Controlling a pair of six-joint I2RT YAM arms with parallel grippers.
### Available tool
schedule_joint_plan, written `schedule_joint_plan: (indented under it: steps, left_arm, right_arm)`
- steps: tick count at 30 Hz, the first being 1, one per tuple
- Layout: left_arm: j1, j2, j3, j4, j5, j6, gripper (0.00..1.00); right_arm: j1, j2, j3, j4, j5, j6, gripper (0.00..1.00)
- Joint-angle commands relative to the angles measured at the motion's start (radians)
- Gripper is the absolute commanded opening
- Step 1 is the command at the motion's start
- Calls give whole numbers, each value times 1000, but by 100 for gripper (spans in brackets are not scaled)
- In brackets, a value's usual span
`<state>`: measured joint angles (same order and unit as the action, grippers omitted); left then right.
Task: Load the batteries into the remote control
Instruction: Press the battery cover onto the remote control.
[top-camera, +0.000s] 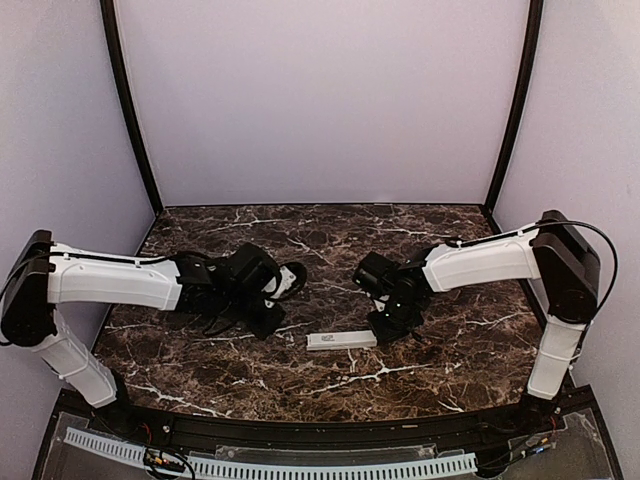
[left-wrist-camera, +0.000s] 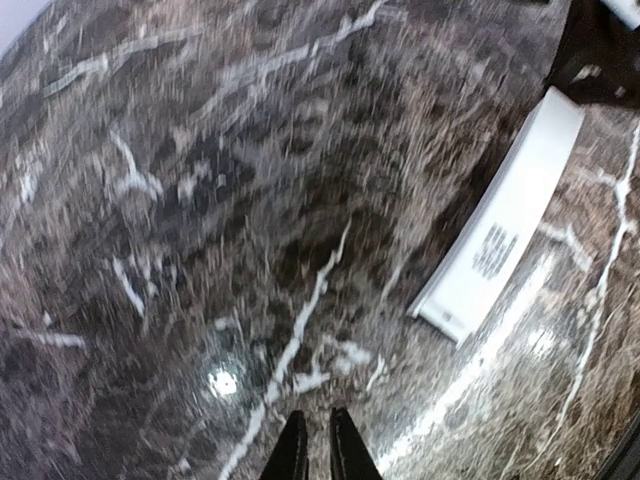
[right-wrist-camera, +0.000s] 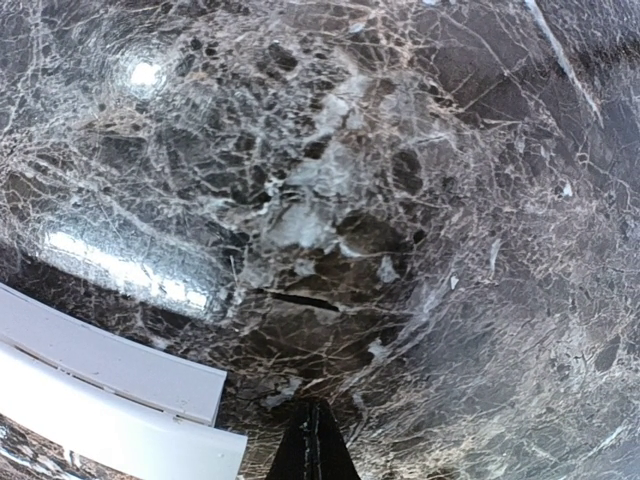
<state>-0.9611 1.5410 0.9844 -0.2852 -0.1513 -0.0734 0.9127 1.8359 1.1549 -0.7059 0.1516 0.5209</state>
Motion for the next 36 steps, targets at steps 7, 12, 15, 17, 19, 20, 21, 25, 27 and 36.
schedule_joint_plan:
  steps: [7,12,15,17,19,20,21,25,27,36]
  left_arm:
    - [-61,135,-49,-1,-39,-113,8]
    - [-61,181,-40,63,-35,-74,8]
    - [-62,219,-20,77,-40,-57,8]
    - [-61,236,-6,88,-29,-53,7]
    - [-61,244,1,98,-20,-53,7]
    - [-61,245,1,103,-12,-53,7]
    - [-61,246,0,106,-8,-51,7]
    - [-61,246,-6,107,6,-45,6]
    - [-62,244,-6,109,26,-44,5]
    - [-76,237,-5,122,55,-30,4]
  right_arm:
    - [3,5,2,5,5,-3,0]
    - [2,9,4,15,8,-15,0]
    - [2,15,9,15,12,-21,0]
    - [3,19,14,13,11,-22,0]
    - [3,16,14,16,7,-22,0]
    - [4,15,14,17,4,-22,0]
    - [6,14,14,19,1,-22,0]
    - [11,23,23,17,-1,-25,0]
    - [14,28,28,16,-4,-25,0]
    - [26,33,34,15,-13,-10,0]
